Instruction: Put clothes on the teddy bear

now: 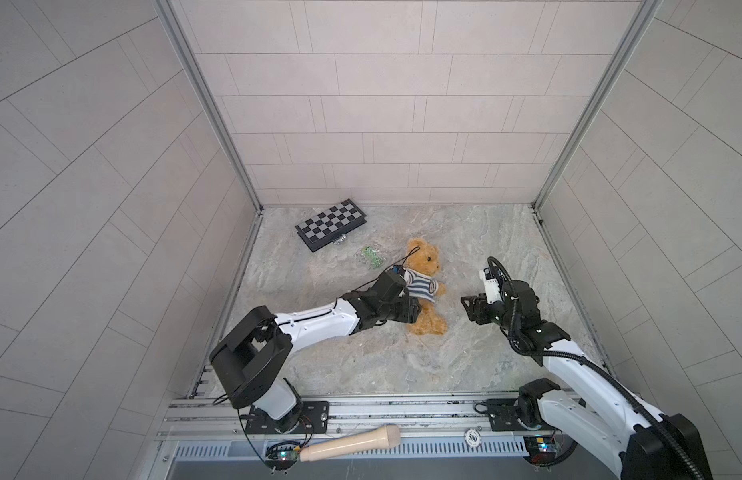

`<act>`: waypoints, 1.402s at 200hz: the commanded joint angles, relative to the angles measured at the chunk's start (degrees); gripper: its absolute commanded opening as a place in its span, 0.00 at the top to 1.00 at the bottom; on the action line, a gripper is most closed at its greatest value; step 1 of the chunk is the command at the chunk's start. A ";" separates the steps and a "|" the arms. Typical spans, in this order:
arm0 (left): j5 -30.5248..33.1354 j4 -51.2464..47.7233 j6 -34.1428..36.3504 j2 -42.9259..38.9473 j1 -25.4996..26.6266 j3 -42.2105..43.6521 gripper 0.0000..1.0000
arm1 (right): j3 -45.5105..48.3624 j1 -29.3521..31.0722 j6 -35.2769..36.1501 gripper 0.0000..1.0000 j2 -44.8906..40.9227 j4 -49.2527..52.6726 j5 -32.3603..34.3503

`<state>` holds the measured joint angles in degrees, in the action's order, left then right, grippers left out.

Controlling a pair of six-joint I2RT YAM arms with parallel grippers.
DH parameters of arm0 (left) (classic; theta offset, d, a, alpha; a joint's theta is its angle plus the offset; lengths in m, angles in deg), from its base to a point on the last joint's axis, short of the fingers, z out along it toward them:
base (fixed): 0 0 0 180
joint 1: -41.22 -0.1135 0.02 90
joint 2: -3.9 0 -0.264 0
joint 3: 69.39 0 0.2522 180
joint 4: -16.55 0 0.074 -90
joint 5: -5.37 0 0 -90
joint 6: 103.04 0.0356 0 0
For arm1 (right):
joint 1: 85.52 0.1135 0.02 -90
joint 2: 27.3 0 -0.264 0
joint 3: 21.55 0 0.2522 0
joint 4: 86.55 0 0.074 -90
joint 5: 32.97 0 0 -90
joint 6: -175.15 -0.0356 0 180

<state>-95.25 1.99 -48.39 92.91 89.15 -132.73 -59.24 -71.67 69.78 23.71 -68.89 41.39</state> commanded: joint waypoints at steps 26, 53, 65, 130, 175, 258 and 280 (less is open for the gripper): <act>3.18 -2.65 1.03 -4.59 0.19 0.64 0.26 | 0.25 -0.57 0.53 0.33 -2.43 -1.22 0.86; 7.78 -8.17 3.79 -11.19 -0.19 1.90 0.17 | 0.28 -0.57 0.34 0.31 -4.54 -1.78 3.24; 11.87 -11.29 4.92 -15.14 -0.67 2.83 0.11 | 0.35 -0.57 0.66 0.31 -5.52 -2.22 5.32; 32.20 -21.70 10.22 -40.12 -9.70 12.39 0.00 | 3.98 -0.57 1.32 0.01 -13.12 -4.96 17.99; 59.89 -26.72 1.21 -53.28 -12.76 17.38 0.00 | 6.28 -0.66 0.92 0.00 -13.27 -9.63 28.35; 71.71 6.62 28.65 -56.10 -13.91 31.81 0.00 | 10.48 -3.14 8.66 0.00 -10.09 -22.42 32.65; 72.14 13.72 33.67 -53.23 -14.08 34.66 0.00 | 12.35 -4.32 9.74 0.00 -9.87 -25.04 33.32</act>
<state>-26.00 3.23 -25.07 37.46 75.62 -100.80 -48.61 -75.00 77.36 13.76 -88.91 71.31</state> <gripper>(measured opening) 0.996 0.999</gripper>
